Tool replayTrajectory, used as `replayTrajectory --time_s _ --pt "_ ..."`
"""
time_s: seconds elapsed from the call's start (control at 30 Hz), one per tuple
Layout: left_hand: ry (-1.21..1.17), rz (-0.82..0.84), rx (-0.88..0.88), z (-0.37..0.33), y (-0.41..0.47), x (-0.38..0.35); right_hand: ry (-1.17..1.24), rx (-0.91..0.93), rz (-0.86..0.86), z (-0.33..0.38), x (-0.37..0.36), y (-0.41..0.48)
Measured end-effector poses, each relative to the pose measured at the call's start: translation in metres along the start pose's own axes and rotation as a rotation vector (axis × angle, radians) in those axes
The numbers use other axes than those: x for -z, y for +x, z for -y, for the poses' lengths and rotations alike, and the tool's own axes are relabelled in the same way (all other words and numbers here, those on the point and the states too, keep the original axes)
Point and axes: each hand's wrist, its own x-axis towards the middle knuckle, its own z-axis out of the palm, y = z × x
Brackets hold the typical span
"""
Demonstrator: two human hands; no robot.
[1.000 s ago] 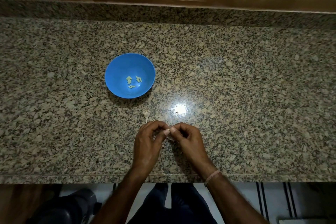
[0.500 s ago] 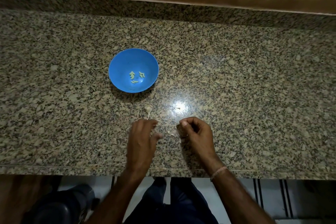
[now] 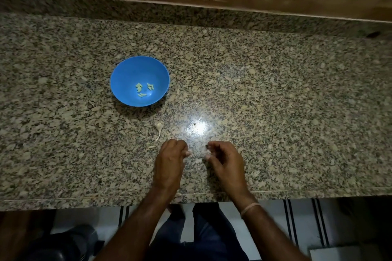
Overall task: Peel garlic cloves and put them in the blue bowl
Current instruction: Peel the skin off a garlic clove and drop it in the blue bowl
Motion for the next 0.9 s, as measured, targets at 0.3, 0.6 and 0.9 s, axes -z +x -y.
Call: replayTrajectory --time_s 0.3,0.6,0.9 --pt "-0.209 -0.252 0.419 -0.006 -0.029 0.016 -0.504 0.473 0.283 0.003 -0.037 0.056" --pt "-0.230 -0.352 0.573 -0.008 -0.031 0.009 -0.559 0.672 0.286 0.003 -0.048 0.044" --pt "-0.367 -0.421 0.685 -0.006 -0.051 0.015 -0.559 0.417 0.426 0.014 -0.041 0.025"
